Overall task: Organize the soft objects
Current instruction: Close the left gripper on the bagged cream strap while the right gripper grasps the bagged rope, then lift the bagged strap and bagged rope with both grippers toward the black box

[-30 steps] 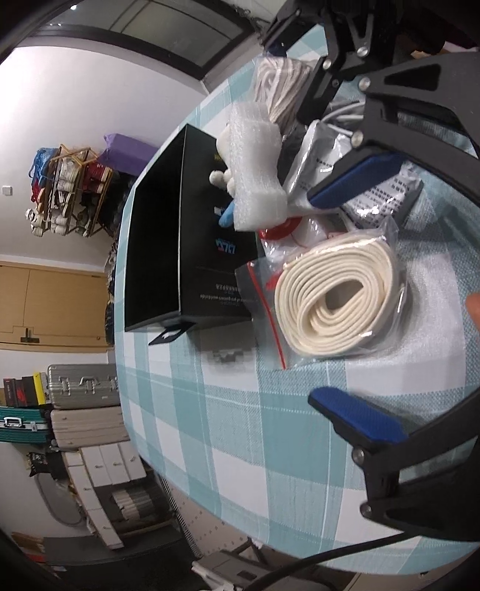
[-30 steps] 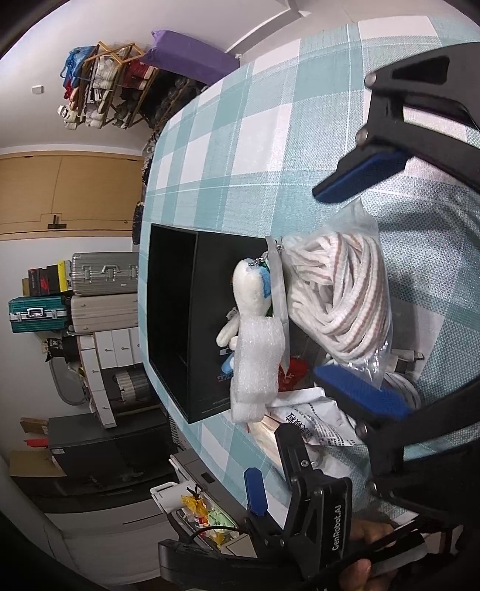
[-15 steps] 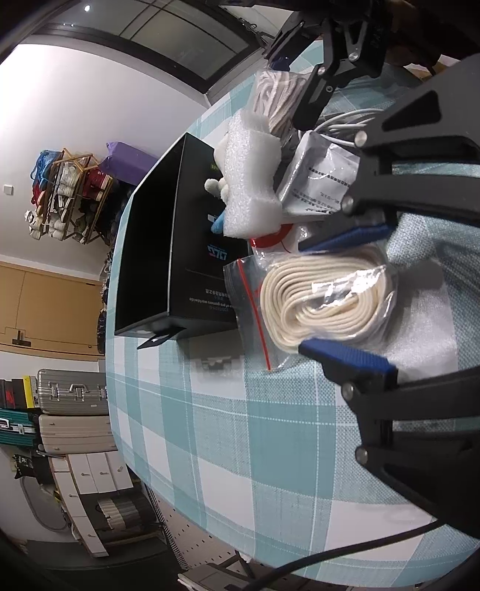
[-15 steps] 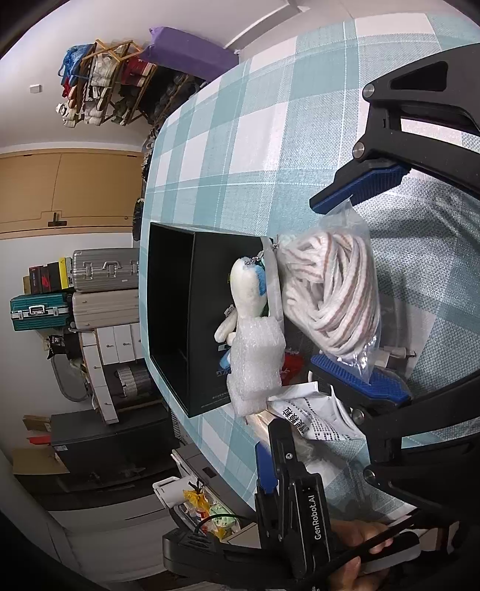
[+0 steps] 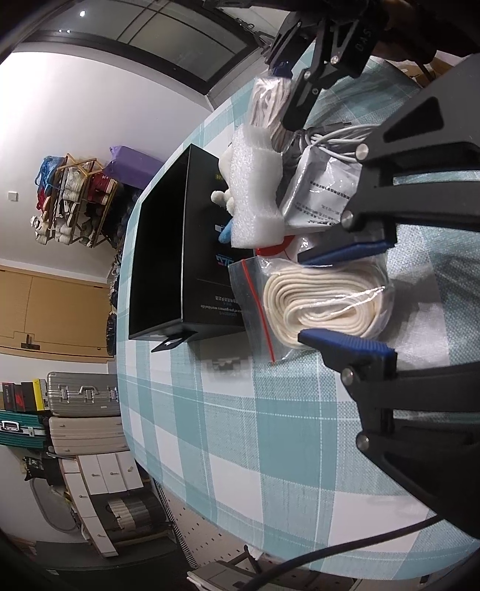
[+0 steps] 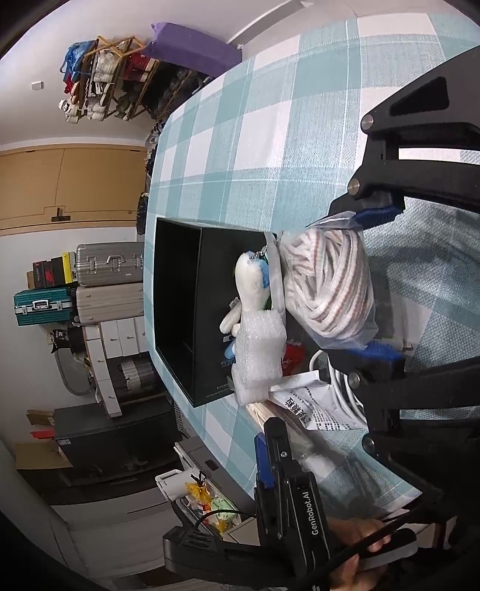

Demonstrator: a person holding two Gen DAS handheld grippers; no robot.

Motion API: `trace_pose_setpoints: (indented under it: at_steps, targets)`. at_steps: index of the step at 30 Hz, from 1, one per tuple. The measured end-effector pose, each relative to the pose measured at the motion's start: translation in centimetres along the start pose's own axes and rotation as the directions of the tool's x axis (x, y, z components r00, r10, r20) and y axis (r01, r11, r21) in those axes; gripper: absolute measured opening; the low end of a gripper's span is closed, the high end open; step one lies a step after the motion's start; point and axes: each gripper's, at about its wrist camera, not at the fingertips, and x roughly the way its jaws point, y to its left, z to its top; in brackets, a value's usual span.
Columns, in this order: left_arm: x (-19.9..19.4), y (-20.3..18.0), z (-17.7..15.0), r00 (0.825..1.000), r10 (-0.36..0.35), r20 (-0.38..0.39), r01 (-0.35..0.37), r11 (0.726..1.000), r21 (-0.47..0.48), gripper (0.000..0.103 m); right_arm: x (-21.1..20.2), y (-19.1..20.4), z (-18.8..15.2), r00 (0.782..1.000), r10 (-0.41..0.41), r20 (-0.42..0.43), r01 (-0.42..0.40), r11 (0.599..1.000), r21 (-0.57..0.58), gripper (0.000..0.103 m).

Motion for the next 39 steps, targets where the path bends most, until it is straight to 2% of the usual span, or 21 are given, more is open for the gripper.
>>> trace_pose_setpoints:
  at_steps: [9, 17, 24, 25, 27, 28, 29, 32, 39]
  targets:
    - [-1.0, -0.7, -0.1, 0.999, 0.025, 0.02, -0.026, 0.999, 0.026, 0.03, -2.5, -0.3, -0.5, 0.999, -0.017, 0.044, 0.017, 1.0, -0.013, 0.045]
    - [-2.3, -1.3, 0.1, 0.998, 0.031, 0.055, -0.034, 0.998, 0.046, 0.019, -5.0, 0.1, -0.7, 0.995, -0.023, 0.1, 0.026, 0.999, -0.033, 0.045]
    - [-2.2, -1.3, -0.3, 0.998, 0.027, 0.048, -0.03, 0.998, 0.058, 0.016, -6.4, 0.1, -0.7, 0.991, -0.031, 0.129, 0.036, 0.999, -0.035, 0.045]
    - [-2.3, -1.2, -0.4, 0.998, 0.018, 0.052, -0.021, 0.998, 0.052, 0.018, -6.4, 0.1, -0.7, 0.991, -0.032, 0.129, 0.037, 0.999, -0.034, 0.045]
    - [-2.4, -1.0, -0.6, 0.998, 0.012, 0.054, -0.014, 0.999, 0.044, 0.031, -6.5, 0.1, -0.7, 0.991, -0.029, 0.13, 0.034, 0.999, -0.034, 0.045]
    - [-2.3, -0.9, -0.6, 0.999, 0.011, 0.05, -0.013, 0.999, 0.043, 0.054, -6.4, 0.1, -0.7, 0.991, -0.03, 0.129, 0.034, 0.999, -0.034, 0.045]
    - [-2.1, -0.8, -0.6, 0.999, 0.0, 0.04, -0.002, 0.999, 0.043, 0.06, -6.4, 0.0, -0.7, 0.991, -0.029, 0.131, 0.034, 0.999, -0.033, 0.045]
    - [-0.9, -0.4, -0.5, 0.999, -0.032, 0.001, 0.032, 0.999, 0.028, 0.061, -6.3, 0.1, -0.7, 0.991, -0.024, 0.133, 0.028, 0.999, -0.035, 0.045]
    - [1.4, 1.4, -0.5, 0.996, -0.054, -0.073, 0.05, 0.997, -0.062, 0.06, -6.0, 0.3, -0.8, 0.991, -0.013, 0.133, 0.019, 0.999, -0.04, 0.045]
